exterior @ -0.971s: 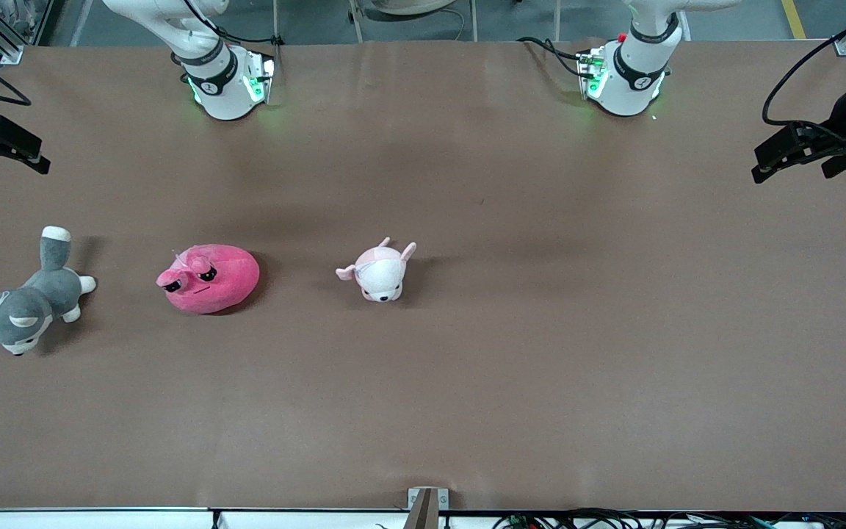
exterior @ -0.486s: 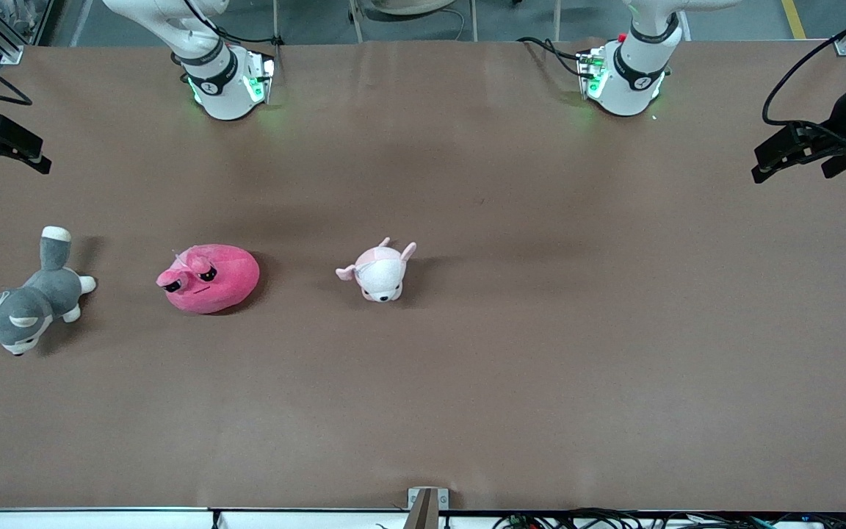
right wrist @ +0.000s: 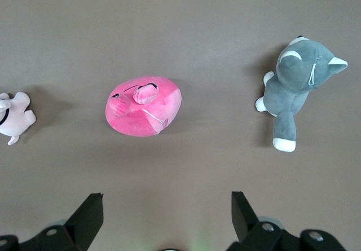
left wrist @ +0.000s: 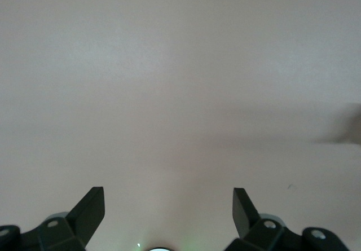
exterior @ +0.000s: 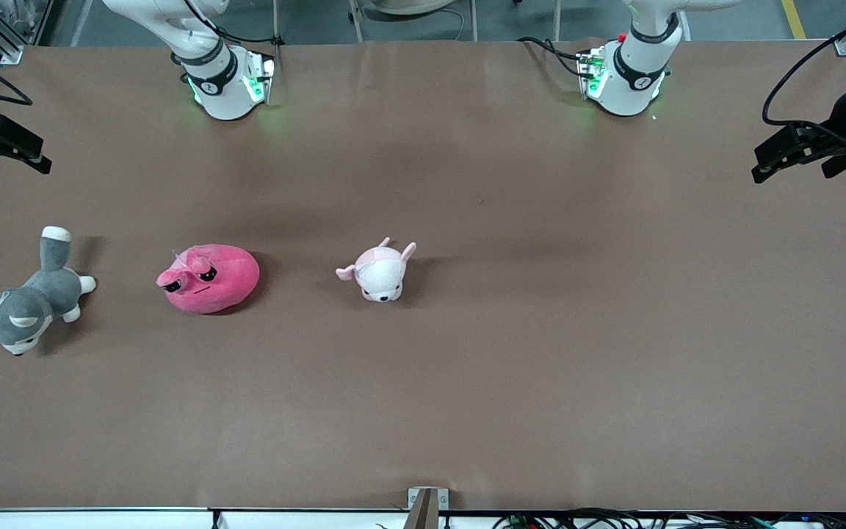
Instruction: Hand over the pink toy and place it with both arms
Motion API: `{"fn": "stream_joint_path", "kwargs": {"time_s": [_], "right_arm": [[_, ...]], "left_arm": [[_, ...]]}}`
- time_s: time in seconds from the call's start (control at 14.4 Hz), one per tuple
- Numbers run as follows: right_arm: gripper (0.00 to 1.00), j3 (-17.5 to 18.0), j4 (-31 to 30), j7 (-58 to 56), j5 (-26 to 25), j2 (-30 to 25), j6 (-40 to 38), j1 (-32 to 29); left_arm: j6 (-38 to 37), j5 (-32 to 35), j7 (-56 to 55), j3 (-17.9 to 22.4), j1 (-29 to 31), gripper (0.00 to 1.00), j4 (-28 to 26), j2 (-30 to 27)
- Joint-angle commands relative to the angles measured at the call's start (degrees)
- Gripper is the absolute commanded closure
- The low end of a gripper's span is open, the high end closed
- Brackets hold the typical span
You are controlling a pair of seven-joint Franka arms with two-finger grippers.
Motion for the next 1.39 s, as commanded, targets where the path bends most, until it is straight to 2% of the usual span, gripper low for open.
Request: {"fn": "stream_joint_path", "kwargs": {"time_s": [0.0,0.42,1.32], "right_arm": [[0.0,-0.1,-1.7,-0.2,0.8,-1.7,0.5,0.2],[0.0,0.0,-1.7,-0.2,0.8,-1.7,0.4,0.3],[0.0,0.0,-1.7,0.4,0.8,-1.8,-0.5,0.2]], "left_arm": [[0.2,-0.9,1.4,-0.6,1.0,0.0,0.4,-0.2],[2.8,-0.9,9.7,-0.6,1.0,0.0,0.3,-0.2],[4.0,-2.8,9.7,-0.3,1.0,0.0,0.0,-0.1]]}}
